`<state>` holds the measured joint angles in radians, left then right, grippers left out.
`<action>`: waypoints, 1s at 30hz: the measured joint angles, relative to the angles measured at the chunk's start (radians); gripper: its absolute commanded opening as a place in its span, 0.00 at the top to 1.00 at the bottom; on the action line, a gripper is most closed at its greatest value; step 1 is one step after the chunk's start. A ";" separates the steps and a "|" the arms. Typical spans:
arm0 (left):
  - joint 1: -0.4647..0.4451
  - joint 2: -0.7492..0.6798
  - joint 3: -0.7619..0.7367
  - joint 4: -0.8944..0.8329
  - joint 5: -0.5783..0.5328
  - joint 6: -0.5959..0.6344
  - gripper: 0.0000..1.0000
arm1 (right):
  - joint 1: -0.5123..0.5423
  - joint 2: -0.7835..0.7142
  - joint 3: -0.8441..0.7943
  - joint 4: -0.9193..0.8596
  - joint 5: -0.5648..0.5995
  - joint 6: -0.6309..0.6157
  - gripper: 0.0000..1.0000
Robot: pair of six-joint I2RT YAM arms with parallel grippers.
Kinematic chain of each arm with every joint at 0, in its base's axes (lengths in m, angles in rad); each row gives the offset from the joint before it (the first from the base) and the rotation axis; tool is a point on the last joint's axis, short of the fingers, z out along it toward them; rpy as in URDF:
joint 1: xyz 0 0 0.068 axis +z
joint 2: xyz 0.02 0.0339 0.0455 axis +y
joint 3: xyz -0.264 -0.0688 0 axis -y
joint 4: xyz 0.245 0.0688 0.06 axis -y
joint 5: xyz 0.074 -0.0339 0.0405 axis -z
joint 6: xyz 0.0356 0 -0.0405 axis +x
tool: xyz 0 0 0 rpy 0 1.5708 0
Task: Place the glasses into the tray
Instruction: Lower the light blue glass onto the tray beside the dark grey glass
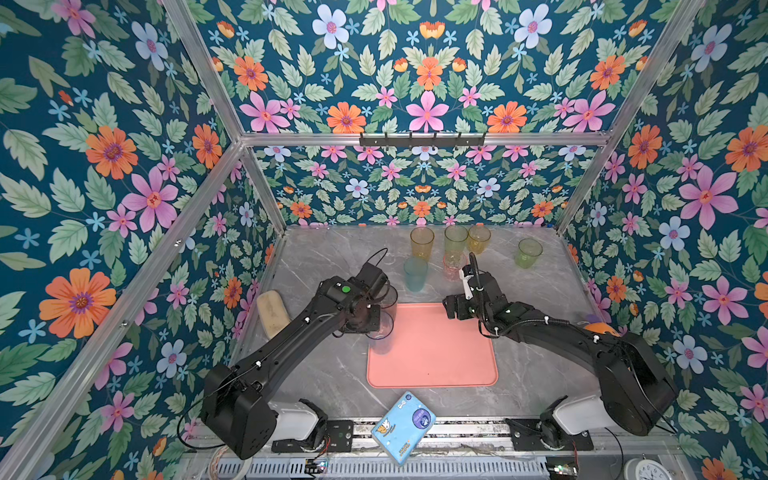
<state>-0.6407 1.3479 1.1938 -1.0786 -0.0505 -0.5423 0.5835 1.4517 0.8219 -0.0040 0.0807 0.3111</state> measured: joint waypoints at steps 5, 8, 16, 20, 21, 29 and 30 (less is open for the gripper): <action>-0.007 0.012 -0.002 0.010 -0.005 -0.005 1.00 | 0.000 0.000 0.000 0.000 0.000 0.000 0.05; -0.010 0.020 -0.006 0.026 -0.004 -0.007 1.00 | 0.000 0.000 0.000 0.000 0.000 0.000 0.05; -0.016 0.027 -0.033 0.069 -0.002 -0.023 1.00 | 0.000 0.001 0.000 0.000 0.000 0.000 0.05; -0.016 0.029 -0.041 0.083 -0.002 -0.026 1.00 | 0.000 0.003 0.000 0.000 0.000 0.000 0.05; -0.016 0.030 -0.042 0.085 -0.002 -0.026 1.00 | 0.000 0.004 0.000 0.000 0.000 0.000 0.05; -0.018 0.043 -0.043 0.089 -0.003 -0.027 1.00 | 0.000 0.005 0.000 -0.003 0.000 0.000 0.05; -0.018 0.043 -0.043 0.089 -0.002 -0.027 1.00 | 0.000 0.005 0.000 -0.004 0.000 0.000 0.05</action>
<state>-0.6586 1.3907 1.1503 -0.9897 -0.0528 -0.5690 0.5835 1.4567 0.8219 -0.0078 0.0811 0.3107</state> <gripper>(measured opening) 0.090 0.954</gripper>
